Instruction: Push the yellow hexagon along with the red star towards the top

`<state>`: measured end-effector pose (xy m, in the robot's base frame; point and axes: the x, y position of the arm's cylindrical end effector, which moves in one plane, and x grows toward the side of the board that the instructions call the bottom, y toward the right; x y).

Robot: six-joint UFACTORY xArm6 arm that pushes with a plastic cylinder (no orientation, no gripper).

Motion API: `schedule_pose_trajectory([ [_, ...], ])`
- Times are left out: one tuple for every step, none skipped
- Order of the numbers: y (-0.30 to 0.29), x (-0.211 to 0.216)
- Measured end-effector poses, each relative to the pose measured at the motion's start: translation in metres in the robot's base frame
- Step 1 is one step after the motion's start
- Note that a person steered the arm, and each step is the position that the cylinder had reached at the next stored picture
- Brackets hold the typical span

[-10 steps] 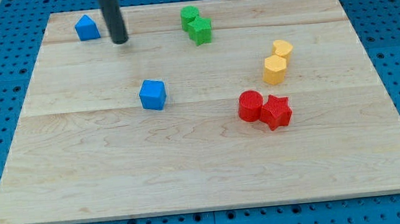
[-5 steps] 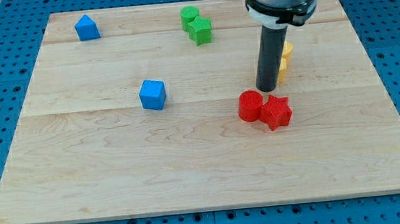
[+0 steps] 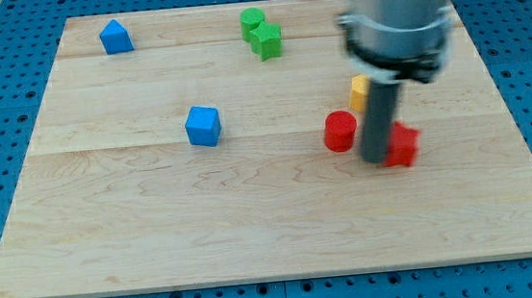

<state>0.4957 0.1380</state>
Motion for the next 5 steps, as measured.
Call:
schedule_pose_trajectory([
  [0.003,0.036],
  [0.033,0.037],
  [0.062,0.009],
  [0.042,-0.008],
  [0.029,-0.031],
])
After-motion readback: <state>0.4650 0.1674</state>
